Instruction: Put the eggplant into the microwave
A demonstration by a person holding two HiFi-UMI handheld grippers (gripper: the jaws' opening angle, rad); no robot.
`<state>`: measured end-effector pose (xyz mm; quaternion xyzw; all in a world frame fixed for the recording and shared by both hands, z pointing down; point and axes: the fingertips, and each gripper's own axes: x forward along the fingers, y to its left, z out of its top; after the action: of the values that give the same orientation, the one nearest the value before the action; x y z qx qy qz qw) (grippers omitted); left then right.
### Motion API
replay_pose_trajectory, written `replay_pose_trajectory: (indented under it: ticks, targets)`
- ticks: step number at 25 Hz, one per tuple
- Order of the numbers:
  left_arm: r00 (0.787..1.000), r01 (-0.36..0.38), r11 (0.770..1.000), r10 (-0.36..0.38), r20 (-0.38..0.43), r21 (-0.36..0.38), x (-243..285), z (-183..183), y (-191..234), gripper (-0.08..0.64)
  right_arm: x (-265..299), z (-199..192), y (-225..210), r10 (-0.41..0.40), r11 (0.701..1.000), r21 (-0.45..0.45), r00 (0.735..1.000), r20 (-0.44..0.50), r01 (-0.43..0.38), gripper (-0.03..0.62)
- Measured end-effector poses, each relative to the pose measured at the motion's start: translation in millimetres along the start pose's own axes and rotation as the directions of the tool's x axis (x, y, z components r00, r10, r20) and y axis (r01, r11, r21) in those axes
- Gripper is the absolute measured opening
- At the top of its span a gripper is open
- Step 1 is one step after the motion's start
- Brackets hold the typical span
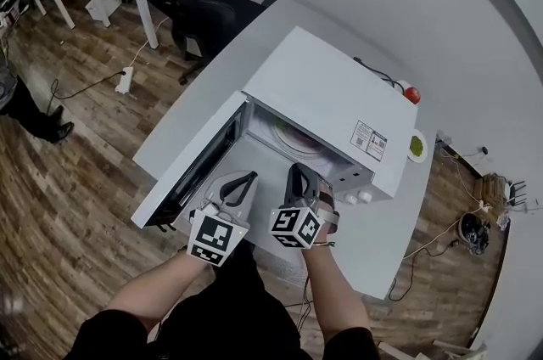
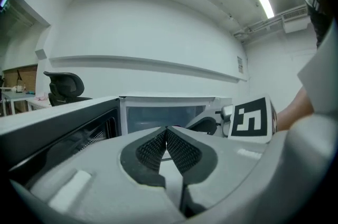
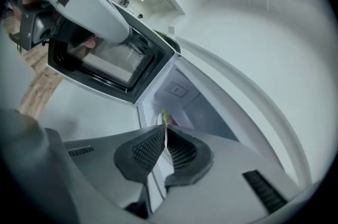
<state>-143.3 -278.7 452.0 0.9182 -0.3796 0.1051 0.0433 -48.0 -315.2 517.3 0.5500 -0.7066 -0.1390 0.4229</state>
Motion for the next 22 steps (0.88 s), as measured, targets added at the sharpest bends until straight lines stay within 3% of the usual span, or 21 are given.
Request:
replay_pose_trajectory:
  ticks: [9,15,22]
  targets:
    - [0.999,0.025,1.0,-0.024,0.036,-0.017,-51,27,-26,0.009,-80,24,6,0.108,0.959,0.252,0.99,0.091,-0.128,0.023]
    - [0.998,0.051,0.999,-0.051,0.041,-0.001,-79,43,-59,0.009,-139,41,-7,0.14,0.88,0.424,0.97,0.198,-0.214,0.023]
    - [0.998,0.048,0.999,-0.048,0.036,-0.006,-114,62,-99,0.009,-210,27,-30,0.132,0.788,0.541,0.938,0.32,-0.295,0.023]
